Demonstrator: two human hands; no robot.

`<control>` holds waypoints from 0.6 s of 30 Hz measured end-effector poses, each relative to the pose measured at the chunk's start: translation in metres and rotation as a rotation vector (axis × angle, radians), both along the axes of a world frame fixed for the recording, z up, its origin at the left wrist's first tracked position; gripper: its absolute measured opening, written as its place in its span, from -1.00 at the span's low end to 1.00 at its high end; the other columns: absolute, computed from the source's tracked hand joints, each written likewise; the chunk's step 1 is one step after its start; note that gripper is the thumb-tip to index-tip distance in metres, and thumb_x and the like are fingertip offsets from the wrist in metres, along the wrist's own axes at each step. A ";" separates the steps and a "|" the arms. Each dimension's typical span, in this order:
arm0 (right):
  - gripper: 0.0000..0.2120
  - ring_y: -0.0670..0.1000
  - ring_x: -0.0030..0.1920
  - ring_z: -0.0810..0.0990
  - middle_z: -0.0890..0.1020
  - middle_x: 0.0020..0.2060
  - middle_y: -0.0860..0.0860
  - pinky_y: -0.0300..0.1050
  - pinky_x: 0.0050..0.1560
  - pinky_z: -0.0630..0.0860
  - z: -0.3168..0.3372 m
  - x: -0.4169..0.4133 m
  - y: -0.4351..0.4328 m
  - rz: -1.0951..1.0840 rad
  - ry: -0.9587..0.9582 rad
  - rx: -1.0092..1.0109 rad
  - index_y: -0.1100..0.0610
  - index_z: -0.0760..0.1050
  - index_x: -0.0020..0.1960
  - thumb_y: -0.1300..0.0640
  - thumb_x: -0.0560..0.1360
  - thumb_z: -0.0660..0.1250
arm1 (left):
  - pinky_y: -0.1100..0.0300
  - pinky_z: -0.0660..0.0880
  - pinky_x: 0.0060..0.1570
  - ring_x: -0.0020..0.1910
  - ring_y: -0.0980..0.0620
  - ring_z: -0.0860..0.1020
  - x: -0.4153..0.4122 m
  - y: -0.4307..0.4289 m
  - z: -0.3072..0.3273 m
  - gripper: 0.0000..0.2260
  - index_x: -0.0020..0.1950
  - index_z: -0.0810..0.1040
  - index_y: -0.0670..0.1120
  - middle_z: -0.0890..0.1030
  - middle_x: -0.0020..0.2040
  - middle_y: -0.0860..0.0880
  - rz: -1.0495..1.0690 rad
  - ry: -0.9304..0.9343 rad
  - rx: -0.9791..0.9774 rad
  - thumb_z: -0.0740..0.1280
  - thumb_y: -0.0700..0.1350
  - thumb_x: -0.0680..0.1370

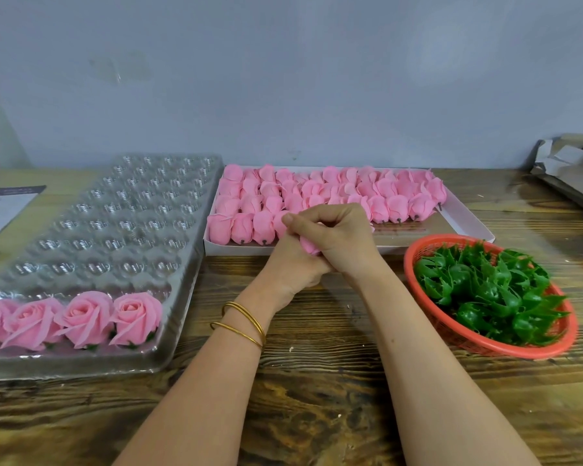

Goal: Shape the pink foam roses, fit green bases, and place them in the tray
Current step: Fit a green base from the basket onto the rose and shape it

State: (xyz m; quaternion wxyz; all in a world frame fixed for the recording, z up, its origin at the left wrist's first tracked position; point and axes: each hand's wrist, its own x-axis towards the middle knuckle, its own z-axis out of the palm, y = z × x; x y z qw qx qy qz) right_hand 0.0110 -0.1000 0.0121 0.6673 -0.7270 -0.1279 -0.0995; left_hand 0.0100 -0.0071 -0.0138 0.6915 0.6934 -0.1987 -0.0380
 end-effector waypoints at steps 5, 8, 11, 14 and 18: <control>-0.95 -0.17 -0.23 0.68 0.71 -0.33 -0.12 -0.40 -0.17 0.51 -0.005 0.003 0.001 0.018 -0.026 -0.065 0.09 0.69 -0.12 0.20 0.44 0.49 | 0.36 0.23 -0.58 -0.58 0.23 0.35 0.003 0.001 -0.004 -0.63 -0.38 0.51 0.06 0.40 -0.56 0.14 -0.003 0.067 -0.018 0.37 -0.42 0.39; -0.93 -0.13 -0.17 0.69 0.72 -0.26 -0.07 -0.33 -0.09 0.56 -0.006 0.004 0.000 0.046 -0.015 -0.062 0.12 0.70 -0.12 0.25 0.43 0.49 | 0.36 0.26 -0.56 -0.55 0.23 0.36 0.003 0.000 -0.005 -0.69 -0.44 0.50 0.07 0.40 -0.55 0.15 0.022 0.066 -0.003 0.38 -0.34 0.32; -0.88 -0.11 -0.13 0.68 0.72 -0.24 -0.06 -0.25 0.03 0.57 -0.007 0.005 0.000 0.070 -0.003 -0.090 0.08 0.69 -0.12 0.28 0.42 0.50 | 0.34 0.36 -0.50 -0.44 0.19 0.46 0.004 -0.001 -0.006 -0.78 -0.44 0.50 0.06 0.45 -0.51 0.15 0.079 0.055 0.042 0.37 -0.26 0.25; -0.85 -0.13 -0.08 0.69 0.71 -0.21 -0.09 -0.24 0.11 0.56 -0.006 0.005 0.001 0.086 0.019 -0.099 0.04 0.69 -0.10 0.27 0.41 0.50 | 0.39 0.42 -0.43 -0.37 0.28 0.54 0.005 -0.001 -0.007 -0.76 -0.42 0.58 0.16 0.54 -0.47 0.19 0.100 0.031 0.058 0.37 -0.22 0.24; -0.83 -0.19 -0.06 0.67 0.71 -0.20 -0.15 -0.30 0.14 0.54 -0.006 0.005 0.000 0.103 0.083 -0.078 0.01 0.68 -0.07 0.23 0.40 0.53 | 0.37 0.47 -0.29 -0.25 0.25 0.60 0.007 0.001 -0.011 -0.78 -0.34 0.62 0.14 0.61 -0.38 0.21 0.117 -0.008 0.054 0.42 -0.22 0.22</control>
